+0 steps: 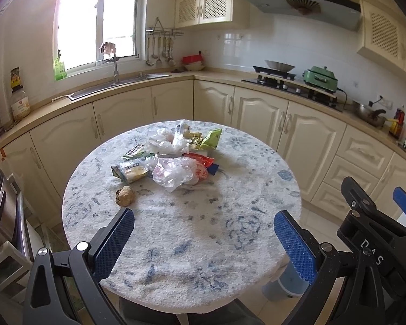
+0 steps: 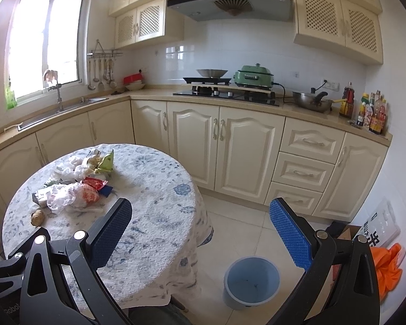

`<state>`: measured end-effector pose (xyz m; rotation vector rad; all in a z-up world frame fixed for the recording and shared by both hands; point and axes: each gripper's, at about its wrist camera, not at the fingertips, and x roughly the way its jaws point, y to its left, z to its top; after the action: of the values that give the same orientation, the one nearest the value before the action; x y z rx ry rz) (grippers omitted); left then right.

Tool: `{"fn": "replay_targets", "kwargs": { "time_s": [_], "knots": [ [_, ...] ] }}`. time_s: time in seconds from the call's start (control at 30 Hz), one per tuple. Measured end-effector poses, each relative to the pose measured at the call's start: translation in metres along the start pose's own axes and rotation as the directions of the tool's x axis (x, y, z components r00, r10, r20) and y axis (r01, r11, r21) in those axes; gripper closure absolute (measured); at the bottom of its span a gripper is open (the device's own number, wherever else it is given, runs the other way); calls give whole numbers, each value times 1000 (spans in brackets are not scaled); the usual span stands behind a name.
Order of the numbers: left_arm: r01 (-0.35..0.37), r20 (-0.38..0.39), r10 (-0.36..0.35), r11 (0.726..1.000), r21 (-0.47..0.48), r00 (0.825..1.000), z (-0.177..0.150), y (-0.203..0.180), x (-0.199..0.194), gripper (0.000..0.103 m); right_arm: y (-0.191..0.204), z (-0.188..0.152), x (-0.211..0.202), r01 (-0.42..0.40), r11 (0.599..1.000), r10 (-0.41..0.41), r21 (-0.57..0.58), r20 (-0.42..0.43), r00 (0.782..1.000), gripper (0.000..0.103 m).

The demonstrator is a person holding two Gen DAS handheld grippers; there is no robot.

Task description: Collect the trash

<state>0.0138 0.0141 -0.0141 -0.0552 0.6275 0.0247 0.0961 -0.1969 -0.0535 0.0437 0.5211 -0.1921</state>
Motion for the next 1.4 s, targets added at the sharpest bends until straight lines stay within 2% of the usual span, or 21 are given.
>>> {"fn": "replay_targets", "kwargs": {
  "time_s": [0.2, 0.43, 0.6, 0.8, 1.07, 1.23, 1.3, 1.4],
  "knots": [
    [-29, -33, 29, 999, -16, 999, 4, 8, 16, 2, 15, 1, 16, -20, 999, 20, -29, -27, 999, 0],
    [-53, -112, 44, 996, -77, 993, 13, 35, 46, 3, 51, 4, 42, -53, 994, 46, -100, -75, 996, 0],
    [-74, -197, 42, 985, -156, 980, 20, 67, 81, 3, 87, 3, 68, -87, 986, 68, -145, -130, 989, 0],
    [-122, -261, 65, 970, -212, 963, 28, 102, 114, 5, 129, 1, 100, -162, 966, 121, -199, -206, 971, 0],
    [-169, -306, 85, 951, -258, 948, 38, 142, 155, 6, 175, 2, 137, -287, 930, 215, -229, -296, 931, 0],
    [-191, -322, 99, 944, -268, 942, 41, 165, 176, 6, 207, 6, 152, -368, 887, 268, -279, -337, 902, 0],
    [-195, -329, 97, 939, -282, 939, 40, 174, 182, 6, 218, 5, 159, -410, 864, 299, -291, -359, 884, 0],
    [-203, -342, 94, 932, -299, 935, 37, 186, 188, 6, 234, 2, 172, -477, 831, 342, -287, -413, 844, 0]
  ]
}}
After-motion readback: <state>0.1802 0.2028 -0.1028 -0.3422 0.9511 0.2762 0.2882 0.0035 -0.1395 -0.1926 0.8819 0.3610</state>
